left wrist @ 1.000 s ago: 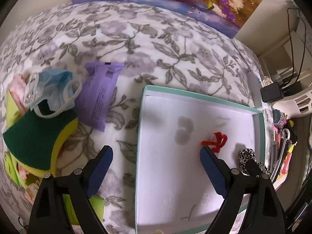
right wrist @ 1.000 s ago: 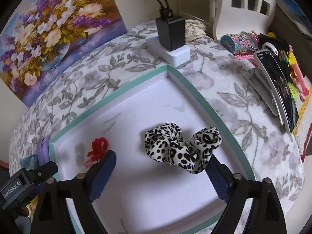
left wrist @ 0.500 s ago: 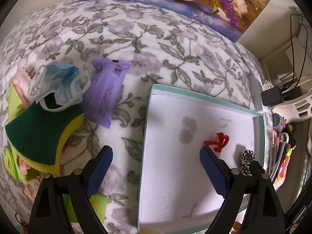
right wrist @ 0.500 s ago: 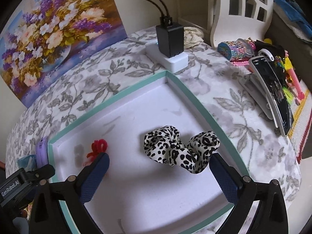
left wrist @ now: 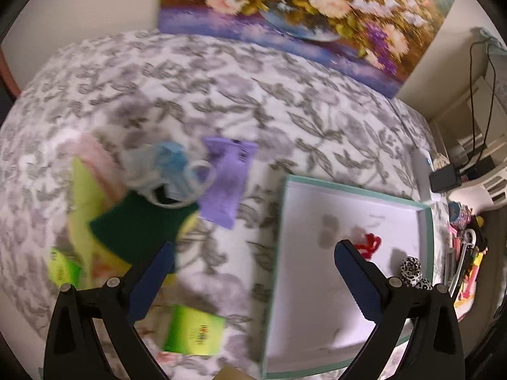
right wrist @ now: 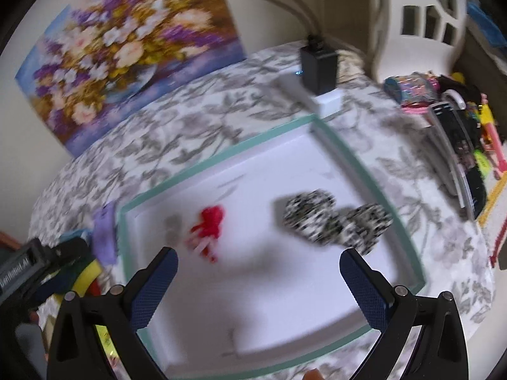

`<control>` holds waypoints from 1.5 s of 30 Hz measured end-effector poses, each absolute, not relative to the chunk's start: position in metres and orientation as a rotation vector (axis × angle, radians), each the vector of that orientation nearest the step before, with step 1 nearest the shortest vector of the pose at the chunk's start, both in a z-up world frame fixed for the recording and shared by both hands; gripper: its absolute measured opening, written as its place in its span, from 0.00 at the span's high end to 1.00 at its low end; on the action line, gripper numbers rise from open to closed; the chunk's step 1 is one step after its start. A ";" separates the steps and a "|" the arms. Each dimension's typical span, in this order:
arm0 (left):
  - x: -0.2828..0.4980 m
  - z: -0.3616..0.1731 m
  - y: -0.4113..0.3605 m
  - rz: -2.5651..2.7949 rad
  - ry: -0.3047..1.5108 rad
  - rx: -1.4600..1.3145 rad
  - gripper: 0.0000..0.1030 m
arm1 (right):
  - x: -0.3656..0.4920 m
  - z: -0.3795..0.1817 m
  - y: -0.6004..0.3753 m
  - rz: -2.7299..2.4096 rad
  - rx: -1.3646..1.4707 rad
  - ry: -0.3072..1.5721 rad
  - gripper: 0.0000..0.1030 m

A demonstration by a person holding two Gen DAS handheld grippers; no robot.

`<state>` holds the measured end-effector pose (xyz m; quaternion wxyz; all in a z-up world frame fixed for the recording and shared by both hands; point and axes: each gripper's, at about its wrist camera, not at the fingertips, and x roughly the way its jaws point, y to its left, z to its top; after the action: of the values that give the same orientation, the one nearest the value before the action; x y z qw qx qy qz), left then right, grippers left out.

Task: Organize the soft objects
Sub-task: 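Open the right tool and move both tools back to the pile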

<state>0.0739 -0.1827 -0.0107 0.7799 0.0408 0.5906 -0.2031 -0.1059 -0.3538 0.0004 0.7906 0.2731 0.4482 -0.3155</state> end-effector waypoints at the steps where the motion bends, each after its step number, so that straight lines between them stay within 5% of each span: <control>1: 0.075 -0.009 -0.180 -0.431 1.271 0.088 0.02 | -0.104 0.000 -0.350 -0.669 0.582 0.970 0.00; 20: 0.096 0.041 -0.051 -0.281 1.123 -0.071 0.02 | -0.060 0.017 -0.252 -0.421 0.486 0.979 0.00; 45: 0.088 -0.008 0.036 -0.158 1.241 -0.162 0.02 | -0.027 -0.035 -0.166 -0.152 0.521 1.211 0.00</control>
<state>0.0875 0.0365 -0.0079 0.8075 -0.0756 0.5803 -0.0738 -0.0272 -0.1660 -0.0351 0.7878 0.2418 0.5620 -0.0704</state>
